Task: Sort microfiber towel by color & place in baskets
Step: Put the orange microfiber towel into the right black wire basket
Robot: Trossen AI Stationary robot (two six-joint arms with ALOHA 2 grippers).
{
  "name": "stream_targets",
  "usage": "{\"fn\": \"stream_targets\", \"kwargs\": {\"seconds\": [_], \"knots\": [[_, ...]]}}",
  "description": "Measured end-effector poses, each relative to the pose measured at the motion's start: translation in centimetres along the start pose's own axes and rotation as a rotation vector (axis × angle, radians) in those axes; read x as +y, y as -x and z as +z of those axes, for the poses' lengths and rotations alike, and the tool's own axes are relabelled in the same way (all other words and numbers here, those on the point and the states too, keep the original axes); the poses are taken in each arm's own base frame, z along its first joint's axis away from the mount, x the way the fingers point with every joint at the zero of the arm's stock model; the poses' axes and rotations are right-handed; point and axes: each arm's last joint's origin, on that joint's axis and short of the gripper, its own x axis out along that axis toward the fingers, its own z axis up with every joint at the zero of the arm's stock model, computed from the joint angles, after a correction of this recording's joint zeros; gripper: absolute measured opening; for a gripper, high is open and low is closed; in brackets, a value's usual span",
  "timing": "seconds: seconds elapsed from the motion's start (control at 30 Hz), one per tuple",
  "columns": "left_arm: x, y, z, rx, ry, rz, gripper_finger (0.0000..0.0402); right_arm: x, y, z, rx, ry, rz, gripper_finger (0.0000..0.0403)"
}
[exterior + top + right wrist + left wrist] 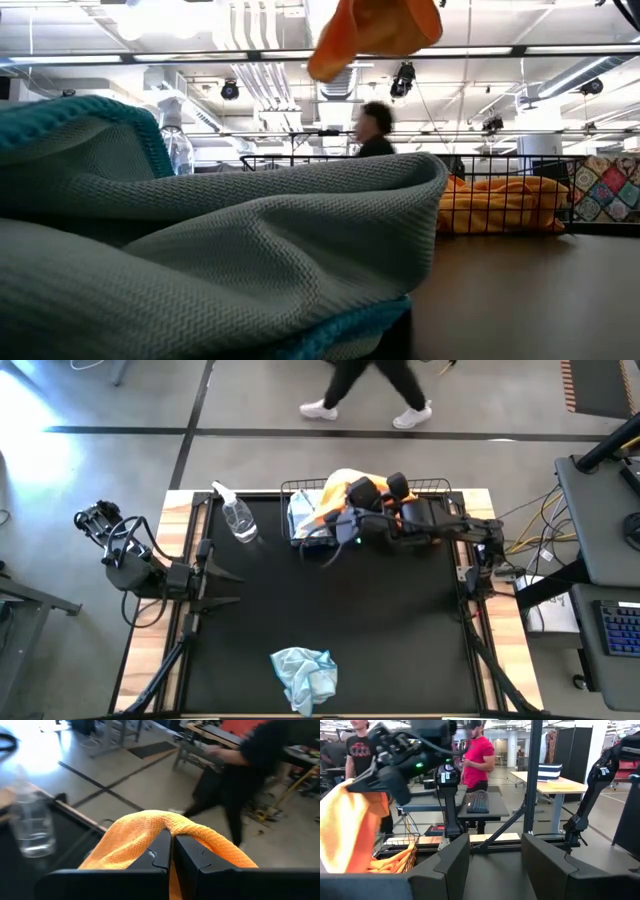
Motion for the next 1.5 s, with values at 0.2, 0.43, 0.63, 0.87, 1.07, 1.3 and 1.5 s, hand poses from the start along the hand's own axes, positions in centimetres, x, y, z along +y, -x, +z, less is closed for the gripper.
{"fn": "stream_targets", "kwargs": {"seconds": [0.2, 0.43, 0.63, 0.87, 1.07, 1.3, 1.5], "knots": [[0.1, 0.2, 0.1, -0.005, 0.007, 0.000, 0.0165, -2.0, -2.8, 0.1, 0.055, 0.037, -0.106, 0.0009], [0.9, 1.1, 0.7, -0.036, 0.029, 0.000, 0.0165, -5.1, -5.2, 0.3, 0.123, 0.044, -0.214, 0.0009], [1.8, 2.2, 1.3, -0.070, 0.040, 0.001, 0.0165, -8.2, -5.4, 1.1, 0.131, 0.002, -0.266, 0.0009], [2.4, 2.9, 1.7, -0.093, 0.058, 0.001, 0.0165, -11.9, -4.4, 2.1, 0.109, -0.078, -0.302, 0.0009], [2.6, 3.2, 1.8, -0.103, 0.062, 0.001, 0.0165, -13.5, -4.3, 2.2, 0.142, -0.102, -0.292, 0.0009], [2.7, 3.3, 1.9, -0.107, 0.071, 0.001, 0.0165, -13.7, -5.3, 1.2, 0.217, -0.042, -0.294, 0.0009], [2.7, 3.3, 1.9, -0.107, 0.086, 0.000, 0.0165, -14.3, -6.1, -0.9, 0.280, -0.032, -0.344, 0.0009]]}}
